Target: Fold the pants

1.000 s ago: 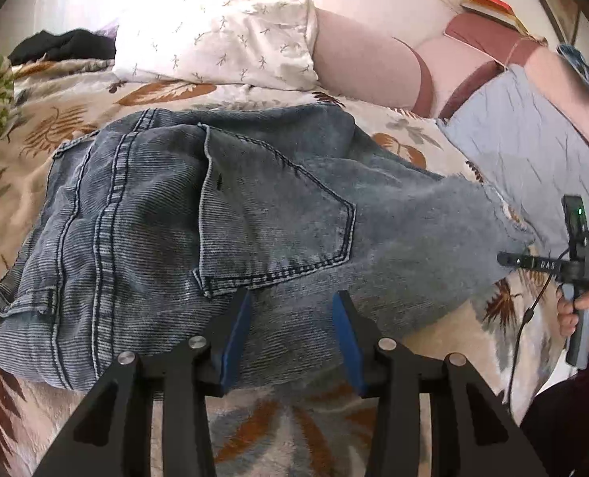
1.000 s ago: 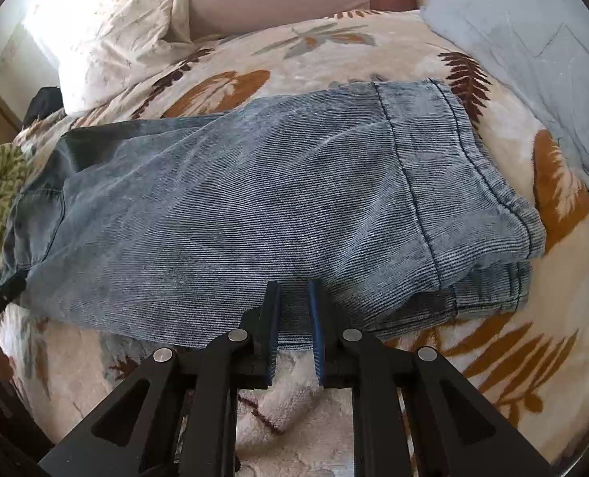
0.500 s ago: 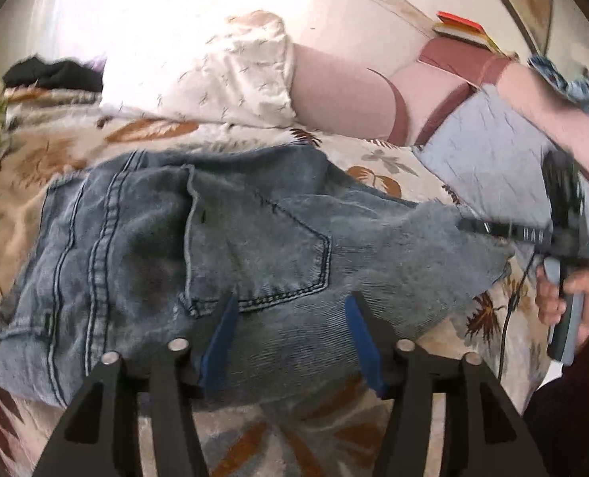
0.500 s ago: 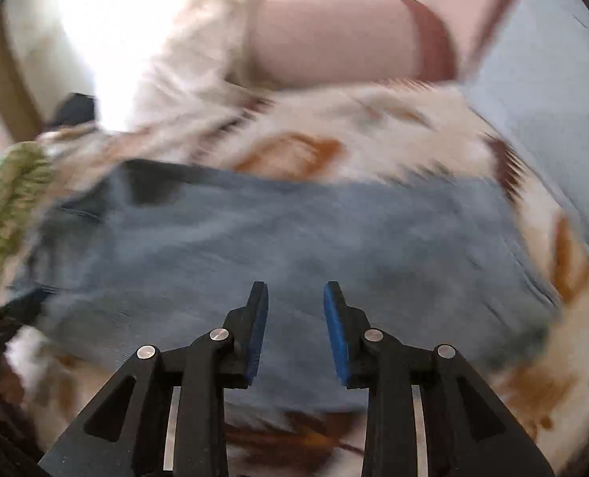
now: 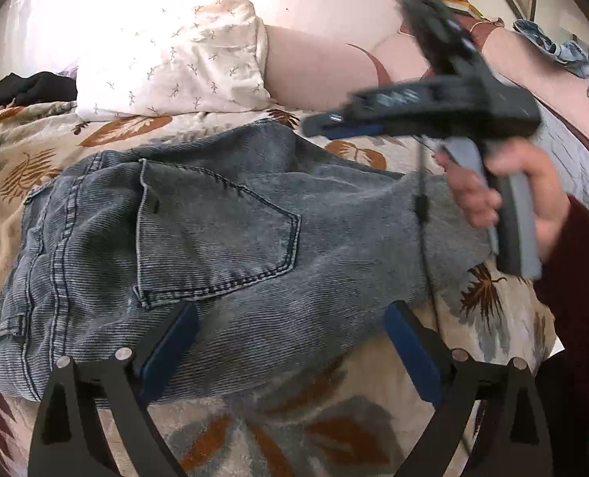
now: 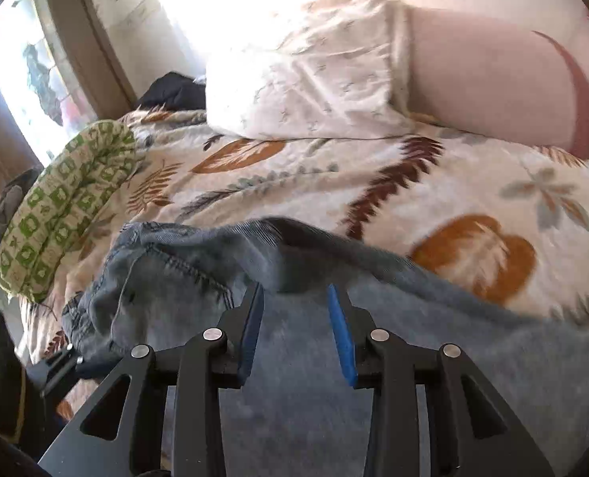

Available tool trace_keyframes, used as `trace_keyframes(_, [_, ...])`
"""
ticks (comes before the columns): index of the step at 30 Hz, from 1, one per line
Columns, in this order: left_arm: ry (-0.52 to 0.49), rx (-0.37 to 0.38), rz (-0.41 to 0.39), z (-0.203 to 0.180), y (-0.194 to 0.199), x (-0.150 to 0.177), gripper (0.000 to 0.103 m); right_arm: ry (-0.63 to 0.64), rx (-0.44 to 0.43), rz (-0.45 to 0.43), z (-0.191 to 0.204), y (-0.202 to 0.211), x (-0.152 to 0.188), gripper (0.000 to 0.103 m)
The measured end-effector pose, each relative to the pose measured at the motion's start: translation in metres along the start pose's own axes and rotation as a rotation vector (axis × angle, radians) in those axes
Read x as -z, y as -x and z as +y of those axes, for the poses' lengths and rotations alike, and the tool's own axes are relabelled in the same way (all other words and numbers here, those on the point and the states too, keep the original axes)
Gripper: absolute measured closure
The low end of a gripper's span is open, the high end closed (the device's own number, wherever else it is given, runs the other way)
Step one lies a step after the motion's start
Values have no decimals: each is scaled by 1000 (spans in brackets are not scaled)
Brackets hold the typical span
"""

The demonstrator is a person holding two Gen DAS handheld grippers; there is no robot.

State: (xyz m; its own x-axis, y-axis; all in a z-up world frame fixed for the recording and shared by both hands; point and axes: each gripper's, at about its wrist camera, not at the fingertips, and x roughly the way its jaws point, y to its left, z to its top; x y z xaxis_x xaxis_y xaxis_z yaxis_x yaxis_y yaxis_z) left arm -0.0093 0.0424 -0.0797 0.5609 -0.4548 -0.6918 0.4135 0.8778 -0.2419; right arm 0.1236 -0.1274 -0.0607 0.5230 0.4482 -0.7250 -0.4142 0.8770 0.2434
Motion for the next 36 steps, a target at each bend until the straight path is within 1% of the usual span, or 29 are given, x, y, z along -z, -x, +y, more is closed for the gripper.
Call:
trace_keyframes(2, [4,7,5,0,-3,0,5,40,-13,42,8,-12,-10,68])
trace_keyframes(5, [-3,-3,7,-3,-6,0,5,76,-24,81,15,-26,-19,68])
trace_keyframes(9, [-3,5,10,-5,-4,0,5,154,26,142,22,-44,-25,67])
trace_keyframes(12, [10,12,13,-3,-4,0,5,177,47,167,20,-52,-25,67])
trace_keyframes(13, [15,13,12,-3,-3,-1,5,179,42,171,20,-53,-26,70])
trace_keyframes(14, [17,14,13,-2,-3,-1,5,188,41,163,21,-53,-26,75])
trace_keyframes(15, [18,14,13,-2,-3,-1,5,211,58,151,24,-52,-27,89])
trace_keyframes(17, [20,13,14,-2,-4,-1,5,223,87,162,28,-56,-29,93])
trace_keyframes(18, [19,13,14,-2,-4,-1,5,229,118,156,29,-58,-32,93])
trace_keyframes(23, [4,2,12,-2,-5,-1,5,180,192,155,26,-79,-50,95])
trace_keyframes(28, [6,3,11,-2,-5,-1,5,128,252,198,17,-113,-64,96])
trace_keyframes(30, [2,2,11,-2,-6,-1,5,93,242,244,11,-126,-62,96])
trace_keyframes(32, [-9,-4,16,-3,-7,0,4,71,237,262,5,-131,-59,96])
trace_keyframes(34, [-35,-16,16,-6,-8,1,3,17,216,253,-2,-125,-58,94])
trace_keyframes(35, [-48,-24,15,-8,-8,2,3,-21,196,238,-6,-118,-60,93])
trace_keyframes(36, [-59,-31,15,-9,-9,2,3,-51,174,204,-10,-106,-62,93])
